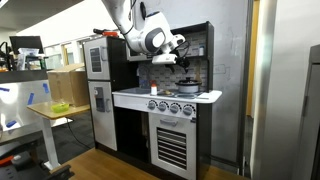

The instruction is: Uncover the pot and then put the lid on the stovetop

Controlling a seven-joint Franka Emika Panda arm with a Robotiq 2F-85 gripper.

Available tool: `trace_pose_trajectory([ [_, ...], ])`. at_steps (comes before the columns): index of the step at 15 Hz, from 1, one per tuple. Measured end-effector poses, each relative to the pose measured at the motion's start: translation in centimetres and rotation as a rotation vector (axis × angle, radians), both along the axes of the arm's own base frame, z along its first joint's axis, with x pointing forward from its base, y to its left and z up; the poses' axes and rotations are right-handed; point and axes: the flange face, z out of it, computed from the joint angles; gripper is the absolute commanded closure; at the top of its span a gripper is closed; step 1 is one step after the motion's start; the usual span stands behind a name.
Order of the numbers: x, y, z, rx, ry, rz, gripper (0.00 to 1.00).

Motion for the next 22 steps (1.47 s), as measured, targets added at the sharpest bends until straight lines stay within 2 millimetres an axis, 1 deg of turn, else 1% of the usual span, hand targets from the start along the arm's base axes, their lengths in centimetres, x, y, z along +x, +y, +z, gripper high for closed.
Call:
trace_pose_trajectory([
  [5,-0.5,-2.3,-1.2,-0.039,0.024,-0.02,0.0],
  [8,-0.6,-3.0,-1.5,-0.045,0.028,-0.022,0.0],
  [11,-0.3,-3.5,-1.5,-0.053,0.022,-0.016,0.0],
  [17,0.8,-4.7,-1.7,-0.06,0.001,0.018,0.0],
  [21,2.0,-4.1,-1.7,-0.051,-0.007,0.057,0.0],
  [22,2.3,-3.9,-1.8,-0.047,-0.005,0.067,0.17],
])
